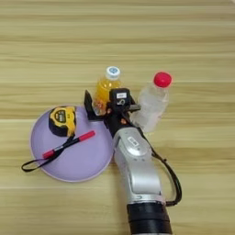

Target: Move the objects on the table

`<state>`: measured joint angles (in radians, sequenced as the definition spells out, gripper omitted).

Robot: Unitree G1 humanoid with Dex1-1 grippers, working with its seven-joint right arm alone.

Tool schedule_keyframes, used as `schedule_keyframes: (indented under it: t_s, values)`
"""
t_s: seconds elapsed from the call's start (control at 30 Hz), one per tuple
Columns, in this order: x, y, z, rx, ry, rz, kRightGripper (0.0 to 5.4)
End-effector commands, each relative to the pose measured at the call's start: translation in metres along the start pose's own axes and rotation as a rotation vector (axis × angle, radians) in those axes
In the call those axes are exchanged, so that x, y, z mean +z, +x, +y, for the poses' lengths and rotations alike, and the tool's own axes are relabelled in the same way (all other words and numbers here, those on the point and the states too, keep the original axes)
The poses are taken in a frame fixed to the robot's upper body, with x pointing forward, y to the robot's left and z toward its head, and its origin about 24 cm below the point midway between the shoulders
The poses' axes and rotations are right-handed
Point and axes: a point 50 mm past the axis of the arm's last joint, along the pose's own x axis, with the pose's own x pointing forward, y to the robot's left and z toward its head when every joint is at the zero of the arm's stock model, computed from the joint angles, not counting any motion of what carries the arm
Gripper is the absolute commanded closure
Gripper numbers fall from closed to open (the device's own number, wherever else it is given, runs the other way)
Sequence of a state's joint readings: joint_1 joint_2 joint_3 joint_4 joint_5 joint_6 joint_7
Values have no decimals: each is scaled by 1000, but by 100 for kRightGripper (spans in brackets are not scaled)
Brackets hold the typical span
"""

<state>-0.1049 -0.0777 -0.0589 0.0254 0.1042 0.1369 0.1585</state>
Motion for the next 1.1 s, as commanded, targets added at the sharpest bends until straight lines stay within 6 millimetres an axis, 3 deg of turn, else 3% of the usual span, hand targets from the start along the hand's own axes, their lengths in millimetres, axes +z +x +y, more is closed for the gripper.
schedule_keyframes:
  t_s: [0.03,0.43,1.1]
  values:
    - [29,11,-1,-3,-23,-132,28]
    - [24,11,1,-7,-22,-124,190]
    - [42,15,2,1,-53,-189,197]
